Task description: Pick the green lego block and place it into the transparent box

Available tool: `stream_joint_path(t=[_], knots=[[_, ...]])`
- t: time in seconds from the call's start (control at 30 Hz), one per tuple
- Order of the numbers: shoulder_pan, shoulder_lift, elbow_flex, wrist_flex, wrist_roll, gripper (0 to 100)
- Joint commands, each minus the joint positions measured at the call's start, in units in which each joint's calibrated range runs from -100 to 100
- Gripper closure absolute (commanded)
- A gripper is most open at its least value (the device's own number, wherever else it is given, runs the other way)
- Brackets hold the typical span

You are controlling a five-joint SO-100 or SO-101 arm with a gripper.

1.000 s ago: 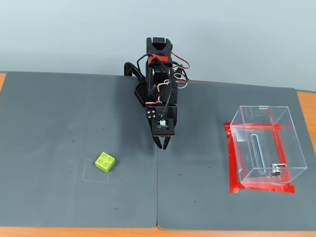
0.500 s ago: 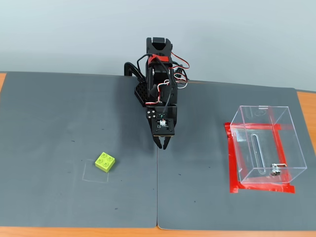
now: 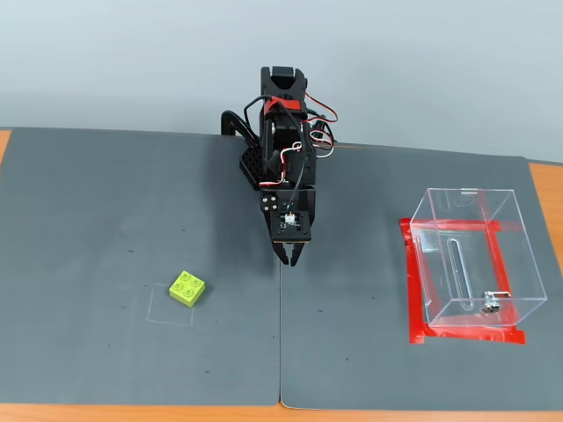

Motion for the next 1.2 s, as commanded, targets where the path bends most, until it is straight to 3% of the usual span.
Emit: stream_joint_path(t=[0.0,0.87,1.17], knots=[[0.3,-0.6,0.4,0.2,-0.1,98],[-0.2,-0.5,-0.5,0.9,0.3,98],[0.5,-0.3,-8.6,1.0,0.3,98]])
